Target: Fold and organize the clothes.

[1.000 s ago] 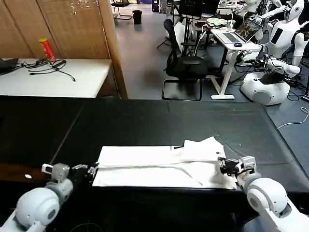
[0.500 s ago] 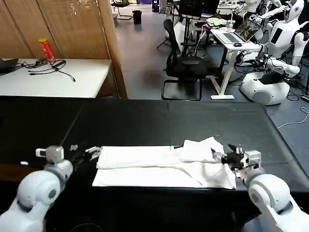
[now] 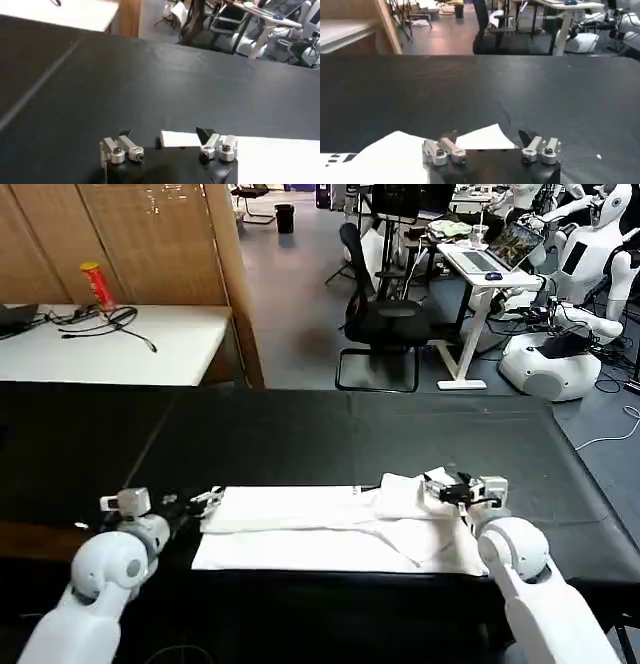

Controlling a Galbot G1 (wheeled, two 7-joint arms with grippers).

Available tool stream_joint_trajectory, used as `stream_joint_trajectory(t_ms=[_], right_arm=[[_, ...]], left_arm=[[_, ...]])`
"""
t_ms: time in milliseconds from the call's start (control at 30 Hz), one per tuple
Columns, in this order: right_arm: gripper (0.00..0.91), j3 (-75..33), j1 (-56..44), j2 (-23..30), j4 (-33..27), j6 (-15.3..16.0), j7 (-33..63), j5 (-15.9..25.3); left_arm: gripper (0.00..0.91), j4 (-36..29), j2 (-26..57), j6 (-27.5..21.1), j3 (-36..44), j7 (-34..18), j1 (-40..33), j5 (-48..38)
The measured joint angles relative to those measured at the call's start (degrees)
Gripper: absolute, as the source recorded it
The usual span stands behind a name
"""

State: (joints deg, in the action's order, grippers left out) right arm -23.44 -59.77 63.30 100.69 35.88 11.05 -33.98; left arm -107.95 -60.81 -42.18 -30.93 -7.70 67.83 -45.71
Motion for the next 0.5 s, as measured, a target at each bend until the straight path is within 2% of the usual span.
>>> stream_joint_trajectory(t_ms=[33, 67, 100, 133, 167, 233, 400, 500], right_arm=[[0.673, 0.01, 0.03, 0.12, -0.13, -0.01, -0.08, 0.05], [0.585, 0.02, 0.08, 0.20, -0.25, -0.01, -0.18, 0.09], [0.517, 0.01, 0.15, 0.28, -0.34, -0.04, -0.23, 0.14], [0.341, 0.01, 0.21, 0.36, -0.48, -0.12, -0.31, 0.19], [0.205, 0.02, 0.26, 0.46, -0.61, -0.24, -0.38, 0.24], [0.088, 0.00, 0.31, 0.68, -0.97, -0.51, -0.48, 0.46], [0.059, -0.27, 0.30, 1.51, -1.61, -1.36, -0.53, 1.01], [0.029, -0.76, 0.00, 2.31, -1.59, -2.06, -0.48, 1.29]], left_arm=[[0.683, 0.39, -0.16, 0.00, 0.12, 0.18, -0.08, -0.01], [0.644, 0.78, -0.37, 0.00, 0.29, 0.33, -0.17, -0.03], [0.546, 1.03, -0.53, -0.01, 0.43, 0.36, -0.25, 0.01], [0.380, 1.28, -0.67, -0.01, 0.54, 0.37, -0.34, 0.05], [0.205, 1.55, -0.83, 0.00, 0.66, 0.40, -0.46, 0.11], [0.137, 1.92, -1.01, 0.01, 0.80, 0.51, -0.58, 0.15], [0.029, 2.92, -1.29, 0.15, 0.85, 0.58, -0.84, 0.18], [0.000, 3.50, -1.72, 0.58, 0.86, 0.60, -1.11, 0.54]])
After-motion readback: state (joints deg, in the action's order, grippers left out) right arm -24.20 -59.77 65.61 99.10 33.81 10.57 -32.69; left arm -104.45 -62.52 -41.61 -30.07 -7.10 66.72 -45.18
